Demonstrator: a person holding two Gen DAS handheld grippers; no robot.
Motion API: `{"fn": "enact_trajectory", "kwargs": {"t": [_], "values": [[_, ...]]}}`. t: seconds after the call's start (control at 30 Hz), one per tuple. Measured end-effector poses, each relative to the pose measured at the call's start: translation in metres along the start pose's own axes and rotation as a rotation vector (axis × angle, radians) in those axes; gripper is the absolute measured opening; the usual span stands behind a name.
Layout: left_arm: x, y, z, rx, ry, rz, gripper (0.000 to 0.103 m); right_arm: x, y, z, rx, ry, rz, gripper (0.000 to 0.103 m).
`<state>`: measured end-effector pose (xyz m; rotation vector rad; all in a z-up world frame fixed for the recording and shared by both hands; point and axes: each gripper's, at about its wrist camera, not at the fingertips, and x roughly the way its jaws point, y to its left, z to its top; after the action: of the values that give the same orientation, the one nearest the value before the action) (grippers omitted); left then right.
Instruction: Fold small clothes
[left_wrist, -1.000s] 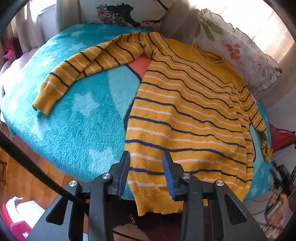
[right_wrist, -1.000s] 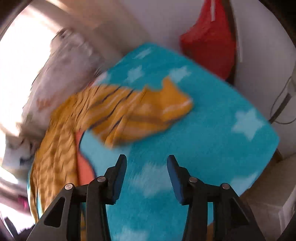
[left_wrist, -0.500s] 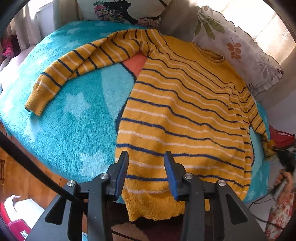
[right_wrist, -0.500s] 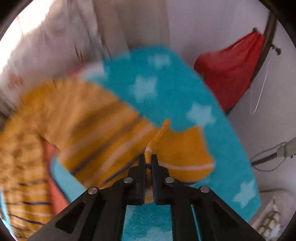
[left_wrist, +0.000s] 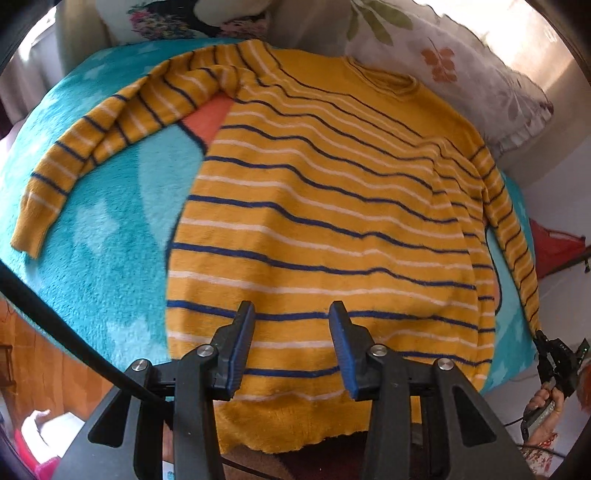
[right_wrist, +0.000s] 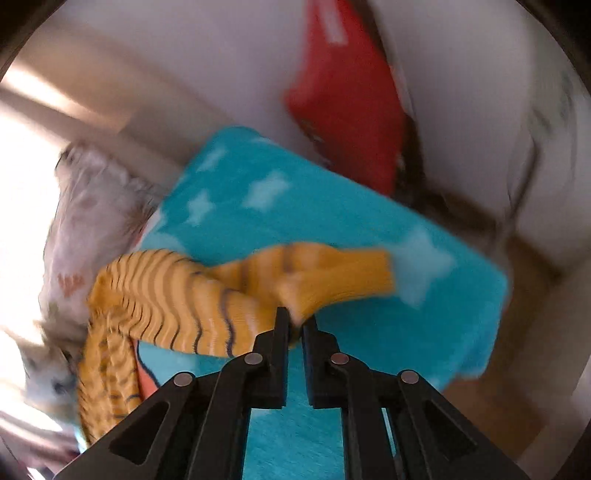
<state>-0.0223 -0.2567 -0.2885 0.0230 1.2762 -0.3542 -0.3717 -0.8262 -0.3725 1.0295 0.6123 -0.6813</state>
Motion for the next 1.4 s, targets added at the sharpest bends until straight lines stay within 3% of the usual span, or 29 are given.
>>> {"fn": "enact_trajectory", "kwargs": {"t": [0.13, 0.2, 0.27, 0.5, 0.53, 0.57, 0.6, 0.63, 0.77, 0.9, 1.07, 1.23, 1.4], "values": [[0.003, -0.003, -0.003, -0.006, 0.014, 0.001, 0.041, -0.011, -0.016, -0.007, 0.035, -0.019, -0.006, 0.016], [0.003, -0.003, -0.004, -0.011, 0.016, -0.002, 0.041, -0.016, -0.015, -0.011, 0.035, -0.022, 0.012, 0.036], [0.004, -0.005, -0.006, -0.014, 0.018, -0.004, 0.041, -0.016, -0.009, -0.013, 0.022, -0.025, 0.041, 0.048], [0.001, -0.005, -0.019, 0.001, 0.033, 0.021, 0.042, 0.017, 0.007, -0.003, -0.016, -0.013, -0.034, 0.052], [-0.001, -0.004, -0.02, -0.005, 0.028, 0.026, 0.042, 0.021, 0.008, 0.0, -0.008, -0.006, -0.035, 0.05], [-0.003, -0.002, -0.02, -0.011, 0.023, 0.029, 0.042, 0.023, 0.007, 0.003, 0.004, 0.0, -0.029, 0.028], [-0.007, 0.003, -0.02, -0.021, 0.013, 0.032, 0.042, 0.027, 0.007, 0.009, 0.017, 0.017, -0.018, 0.013], [-0.009, 0.005, -0.019, -0.029, 0.006, 0.033, 0.042, 0.026, 0.007, 0.011, 0.023, 0.016, -0.022, 0.007], [-0.019, 0.021, -0.015, -0.06, -0.03, 0.026, 0.042, 0.013, 0.029, 0.032, -0.03, -0.051, -0.082, 0.006], [-0.026, 0.036, -0.011, -0.06, -0.072, 0.036, 0.042, -0.007, 0.092, 0.04, -0.185, -0.141, -0.114, 0.006], [-0.026, 0.062, -0.005, -0.071, -0.115, 0.045, 0.042, -0.01, 0.23, 0.003, -0.496, -0.187, -0.014, 0.006], [-0.028, 0.121, -0.002, -0.152, -0.121, 0.043, 0.043, 0.03, 0.372, -0.084, -0.737, -0.076, 0.178, 0.006], [-0.04, 0.187, -0.004, -0.253, -0.13, 0.058, 0.047, 0.084, 0.464, -0.173, -0.871, 0.074, 0.285, 0.006]]}}
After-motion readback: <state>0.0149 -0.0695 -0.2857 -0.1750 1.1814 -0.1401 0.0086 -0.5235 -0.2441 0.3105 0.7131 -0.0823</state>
